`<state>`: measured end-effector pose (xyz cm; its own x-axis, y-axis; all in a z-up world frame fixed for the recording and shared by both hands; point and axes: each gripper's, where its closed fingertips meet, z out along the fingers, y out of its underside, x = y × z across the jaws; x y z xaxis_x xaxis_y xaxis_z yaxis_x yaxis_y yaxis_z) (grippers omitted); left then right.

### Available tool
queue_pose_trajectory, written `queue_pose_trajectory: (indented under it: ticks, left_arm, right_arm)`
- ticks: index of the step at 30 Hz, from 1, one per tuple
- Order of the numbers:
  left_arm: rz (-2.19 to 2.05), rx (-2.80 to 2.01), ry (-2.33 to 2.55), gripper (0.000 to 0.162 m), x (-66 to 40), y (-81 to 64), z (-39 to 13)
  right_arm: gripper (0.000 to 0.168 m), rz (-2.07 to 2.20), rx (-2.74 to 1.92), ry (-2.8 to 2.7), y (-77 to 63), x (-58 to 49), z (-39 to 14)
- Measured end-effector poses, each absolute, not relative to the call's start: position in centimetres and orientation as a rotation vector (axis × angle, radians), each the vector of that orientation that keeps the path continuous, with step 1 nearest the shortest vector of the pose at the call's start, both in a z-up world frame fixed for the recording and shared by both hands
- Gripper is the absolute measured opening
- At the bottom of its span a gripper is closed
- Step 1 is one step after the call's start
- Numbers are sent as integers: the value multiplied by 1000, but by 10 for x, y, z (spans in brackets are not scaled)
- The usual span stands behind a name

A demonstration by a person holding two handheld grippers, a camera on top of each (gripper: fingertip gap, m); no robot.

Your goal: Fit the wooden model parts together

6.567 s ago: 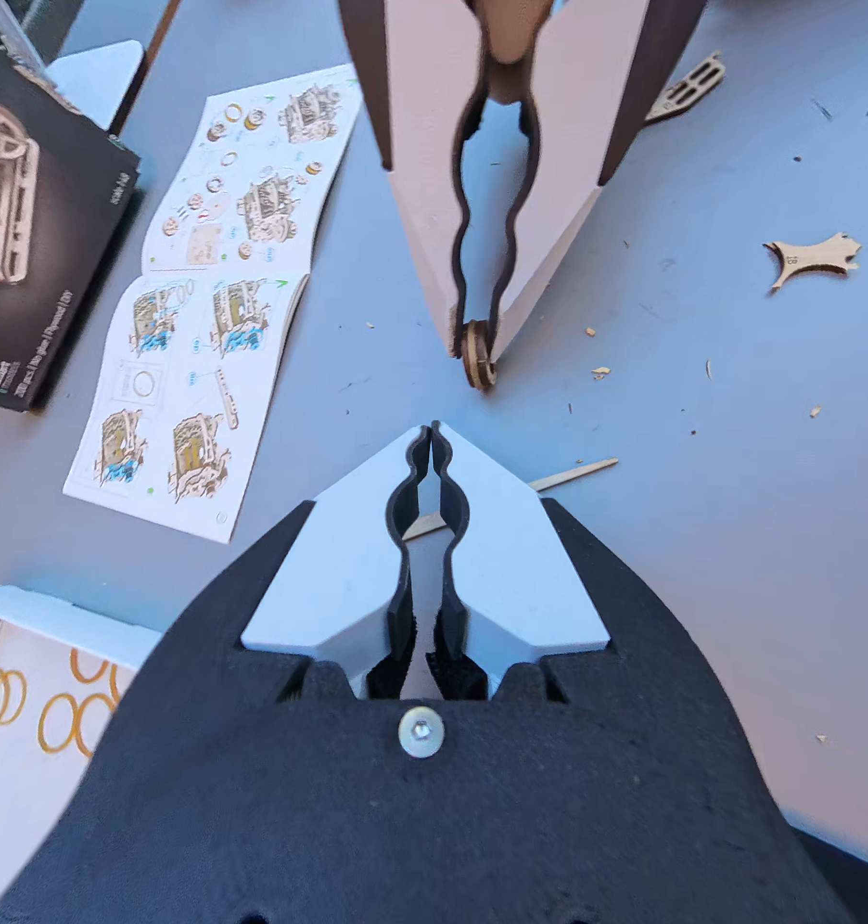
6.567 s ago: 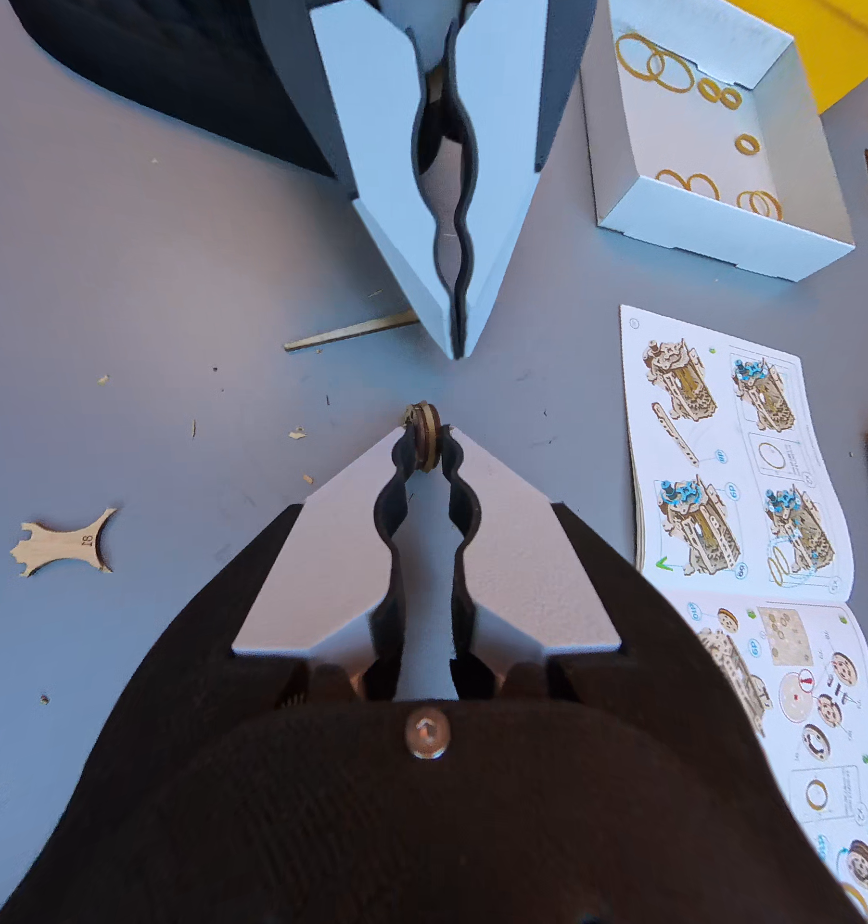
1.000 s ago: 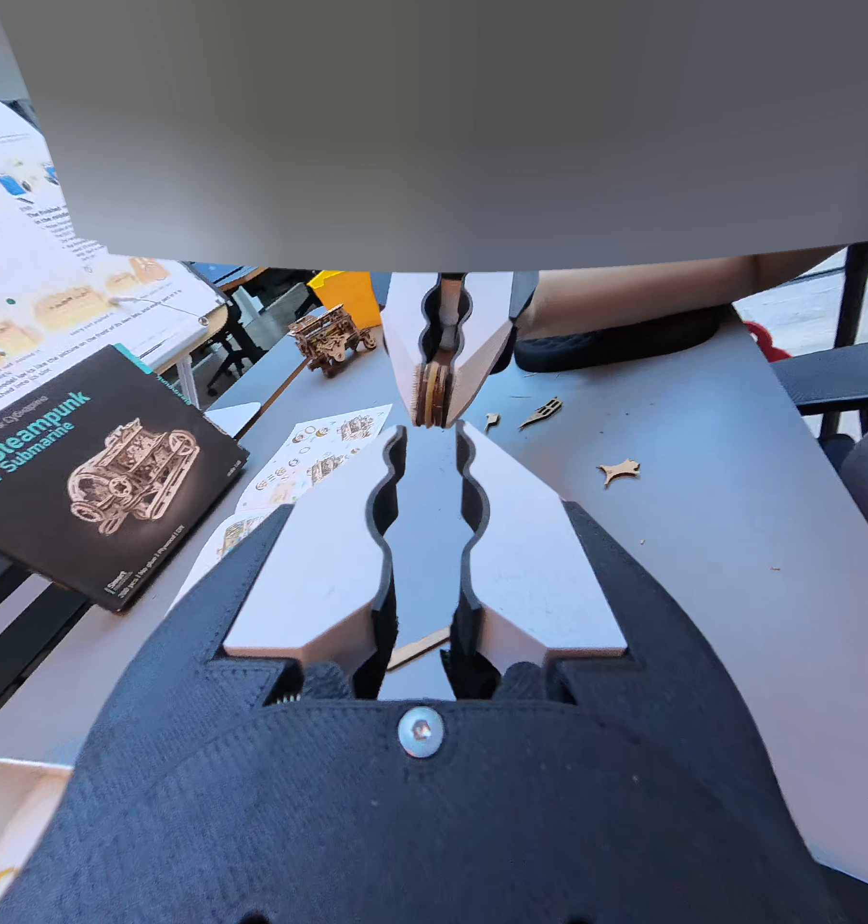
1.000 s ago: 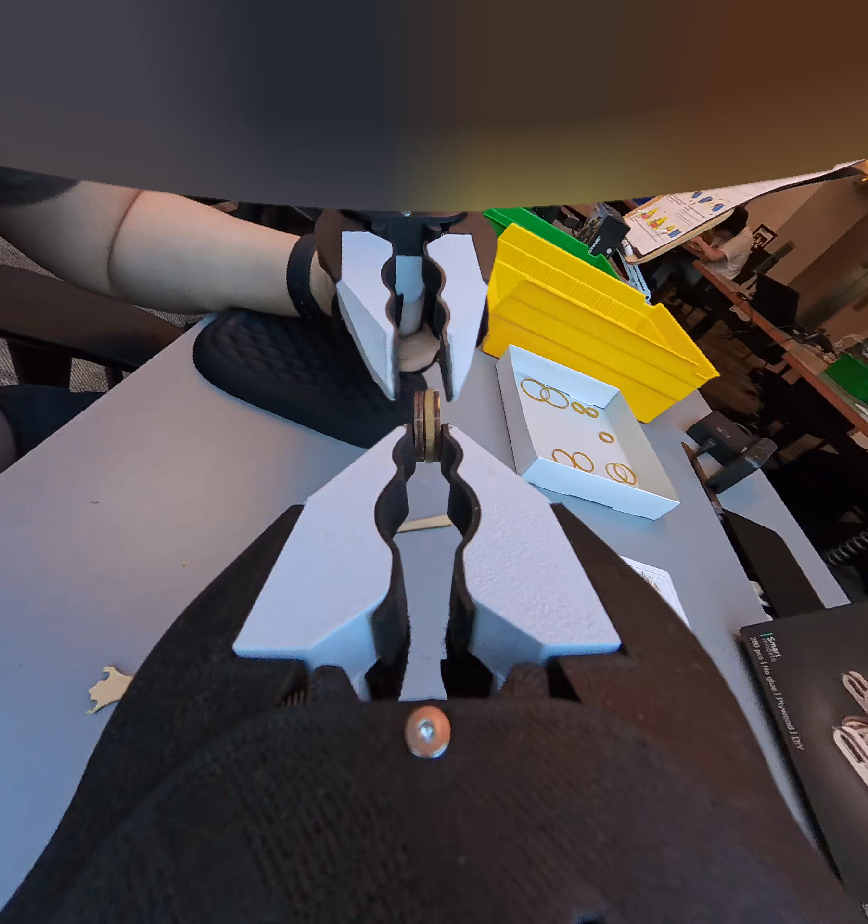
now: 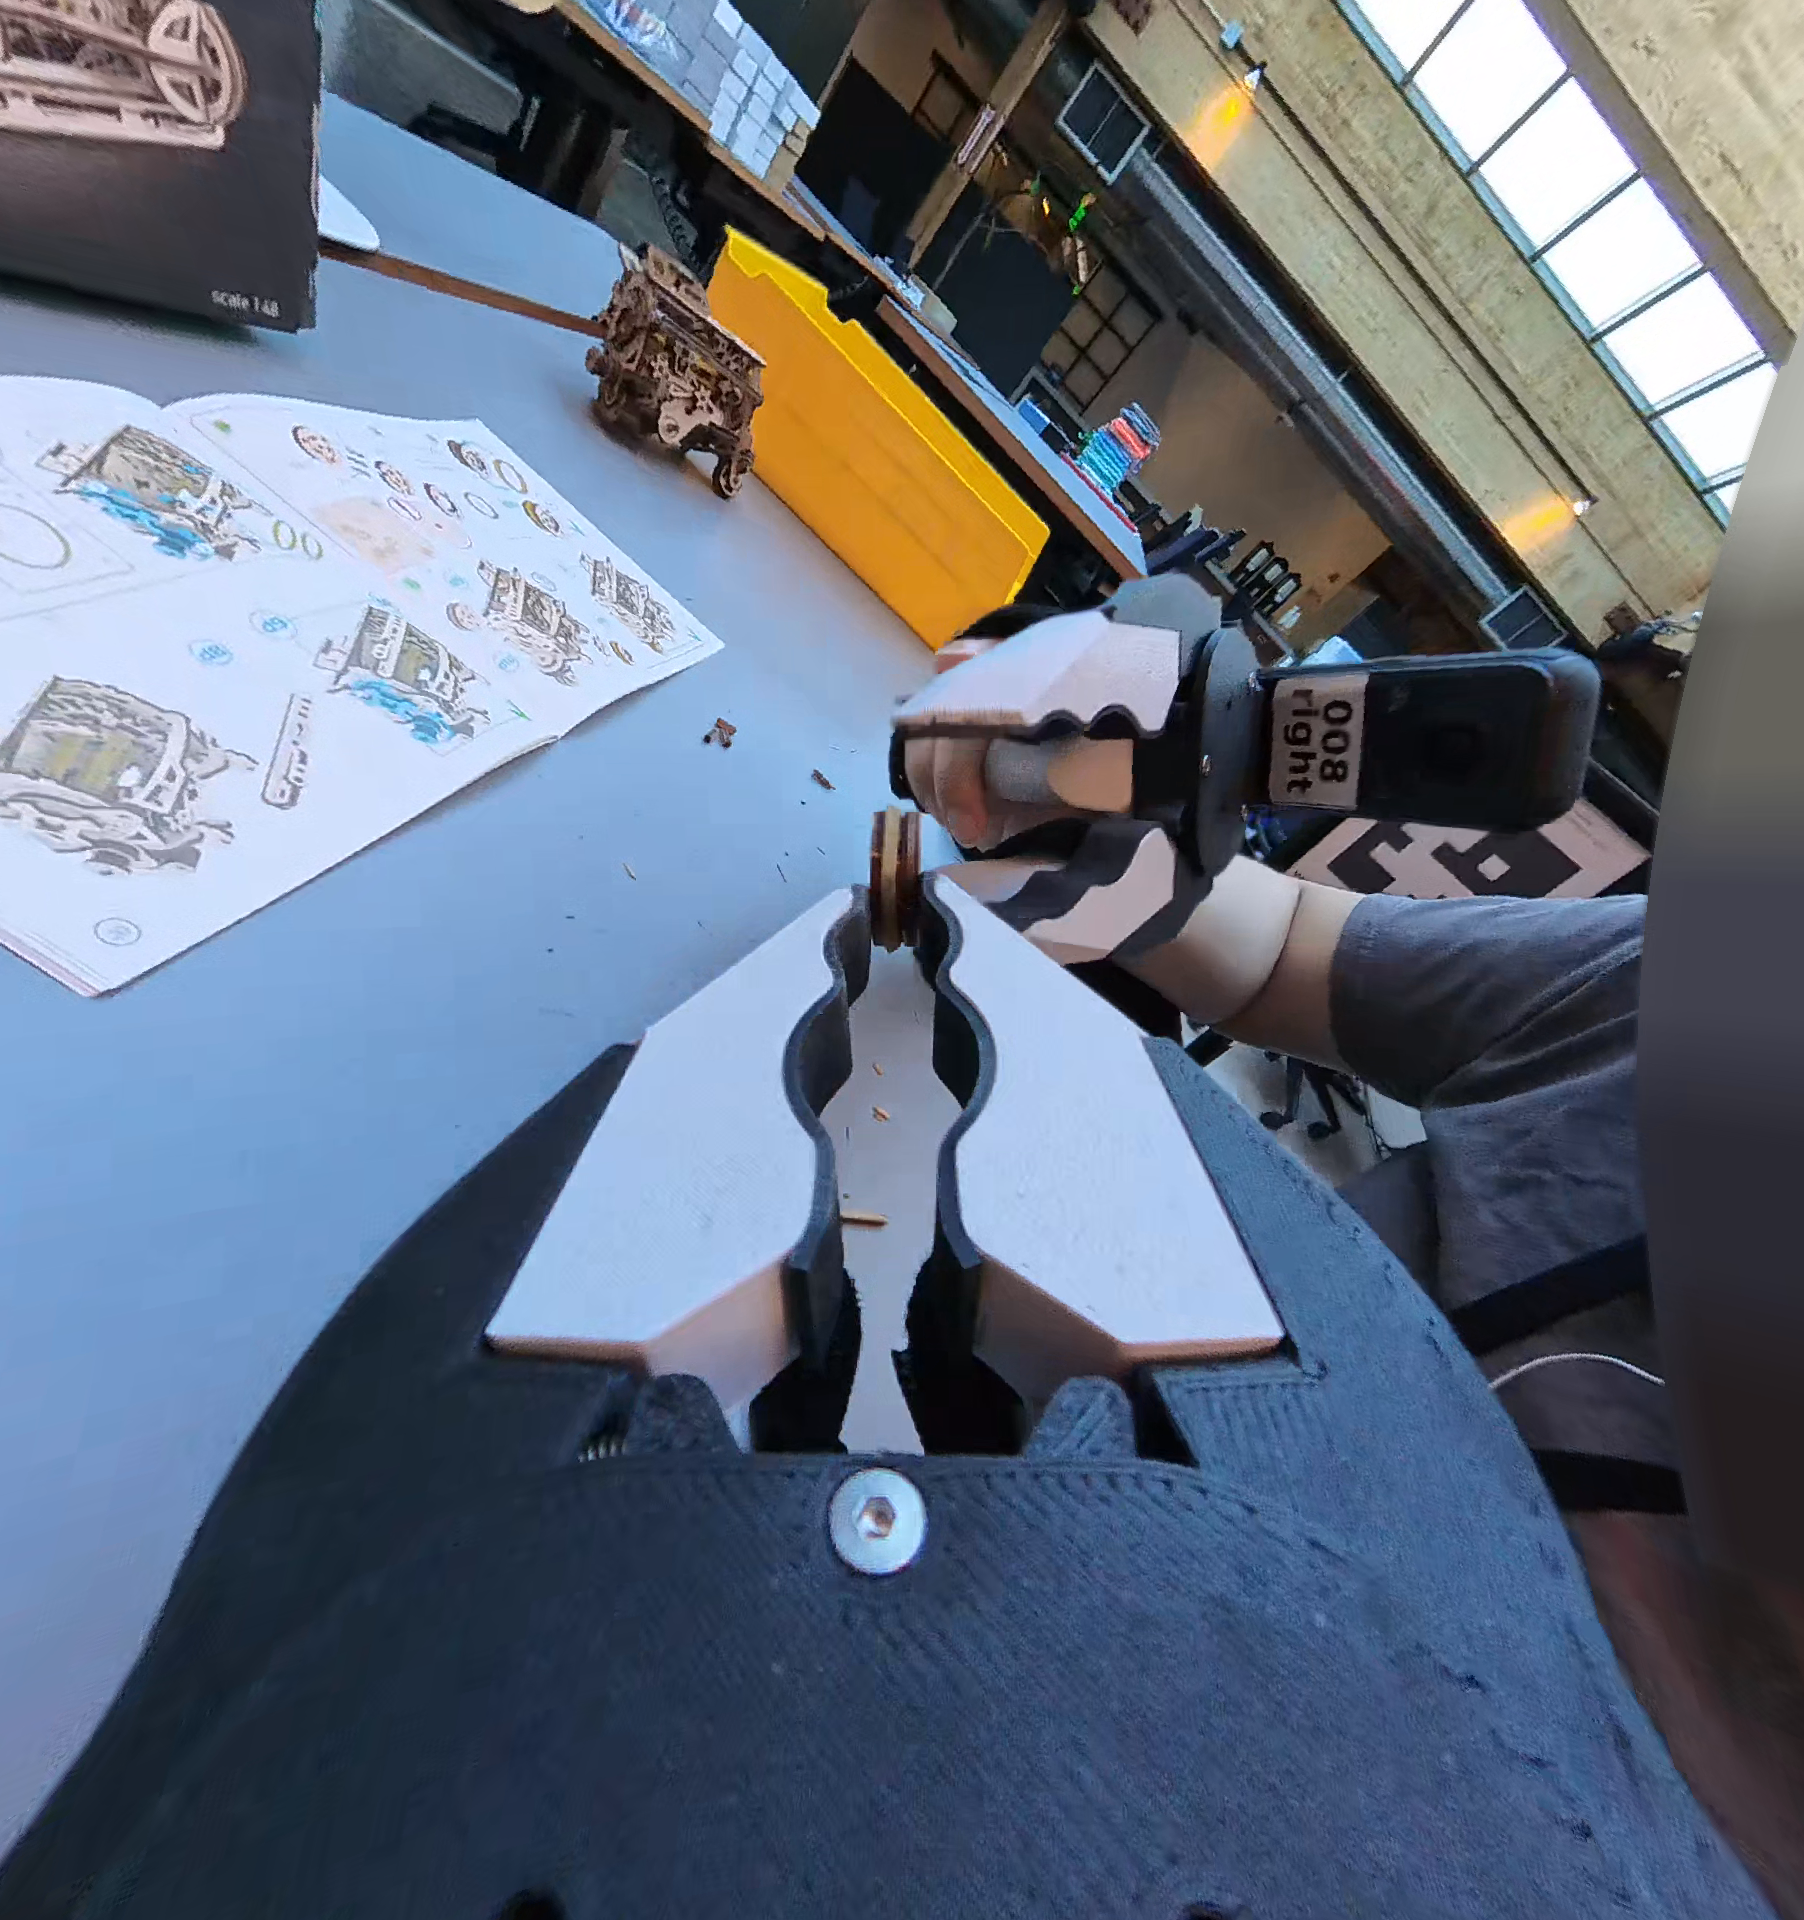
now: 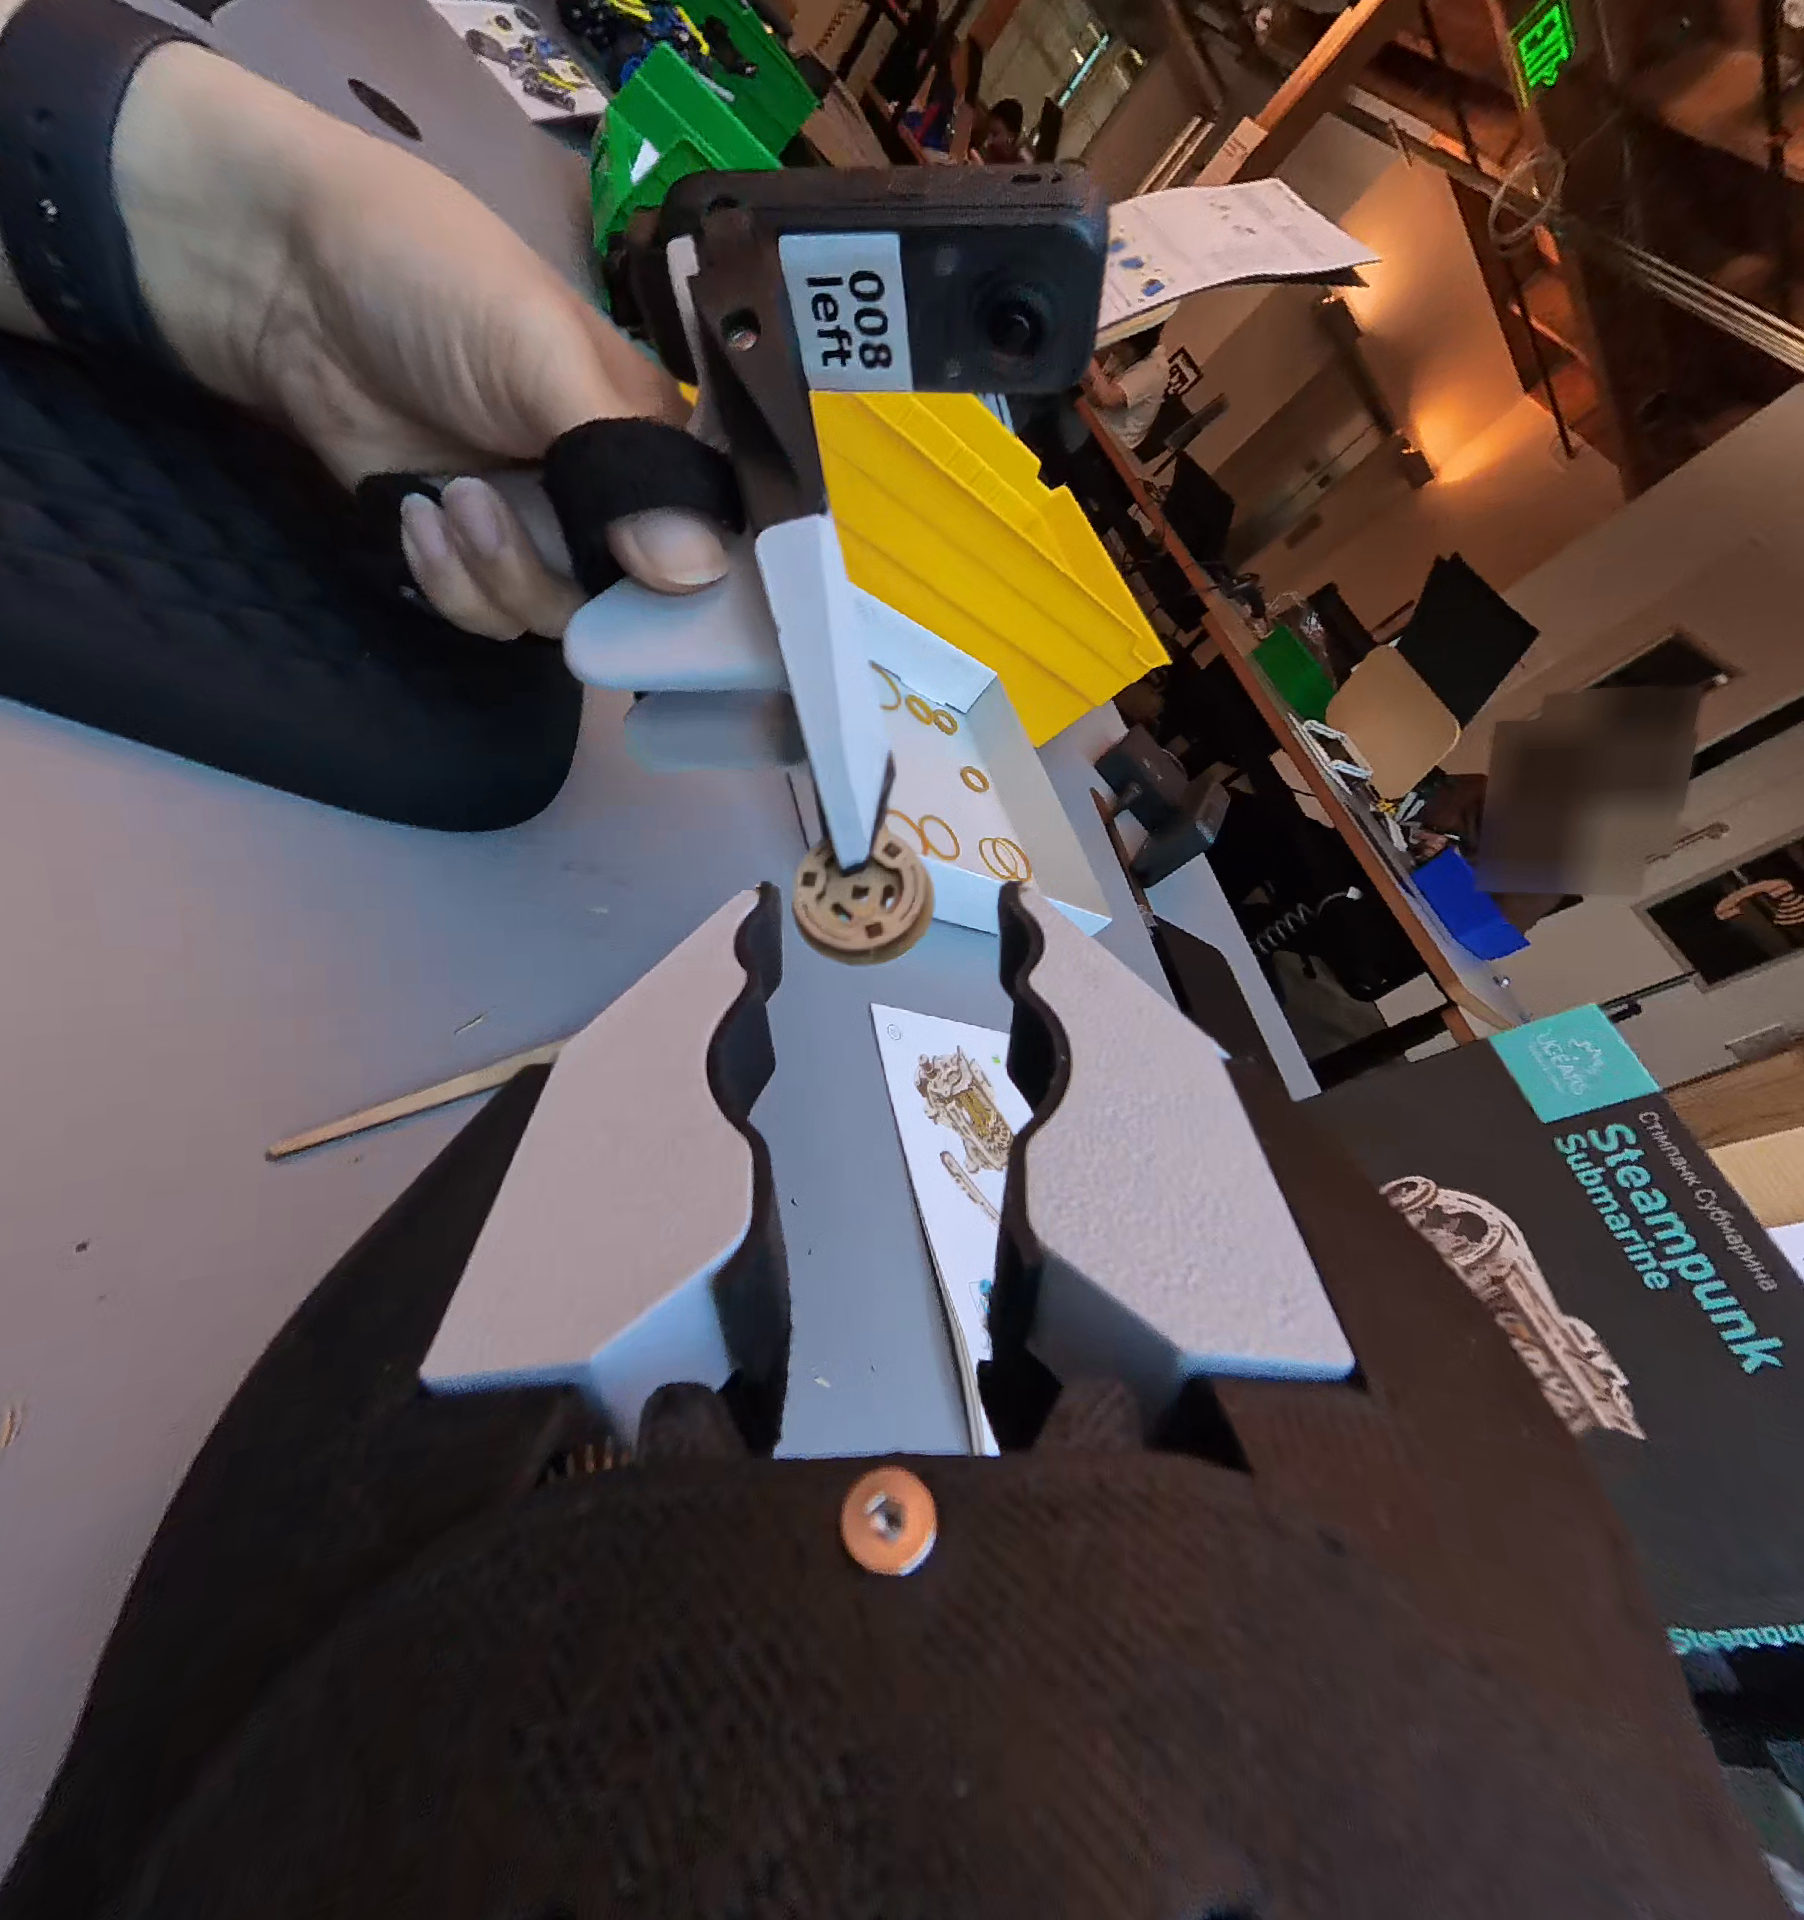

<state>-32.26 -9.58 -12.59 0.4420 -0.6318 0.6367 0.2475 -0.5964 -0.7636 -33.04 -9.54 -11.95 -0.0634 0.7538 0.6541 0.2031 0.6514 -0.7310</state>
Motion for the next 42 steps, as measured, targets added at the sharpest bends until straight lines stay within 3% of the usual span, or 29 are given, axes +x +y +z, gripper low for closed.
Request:
queue_pose_trajectory:
  ticks: [2,4,7,9,10,15,22,24,29,34,36,37,40,42]
  left_arm:
    - [-1315,-1840,302,6,-322,-96,-129]
    - [-1361,-1850,275,6,-323,-95,-131]
    - [-1404,-1897,232,7,-324,-94,-140]
    - [-1395,-1888,142,27,-335,-85,-139]
    - [-1351,-1882,119,29,-343,-82,-138]
    - [-1132,-1853,141,20,-366,-76,-130]
    - [-1136,-1912,154,15,-361,-77,-141]
    - [-1136,-1883,147,15,-365,-78,-135]
    - [-1005,-1740,177,15,-384,-80,-102]
    - [-618,-1613,240,13,-422,-111,-59]
    - [-392,-1636,278,13,-443,-133,-53]
    - [-265,-1674,293,13,-457,-144,-55]
    - [95,-1826,293,18,-509,-182,-69]
    - [253,-1941,251,21,-544,-212,-83]
  right_arm:
    - [41,570,-837,-1629,-96,-335,-124]
    - [27,558,-849,-1685,-96,-337,-134]
    - [26,587,-910,-1723,-95,-338,-144]
    - [26,681,-1031,-1737,-88,-341,-153]
    - [26,725,-1125,-1751,-81,-342,-162]
    - [27,899,-1536,-1785,-59,-352,-203]
    - [28,839,-1605,-1859,-54,-365,-227]
    - [37,784,-1614,-1860,-45,-357,-220]
    - [40,954,-1480,-1608,-33,-323,-151]
    - [68,879,-1336,-1488,-38,-278,-139]
    - [70,861,-1323,-1468,-47,-268,-138]
    - [63,824,-1309,-1451,-48,-263,-136]
    - [3,709,-1194,-1447,-52,-254,-125]
    - [0,689,-1155,-1438,-55,-254,-117]
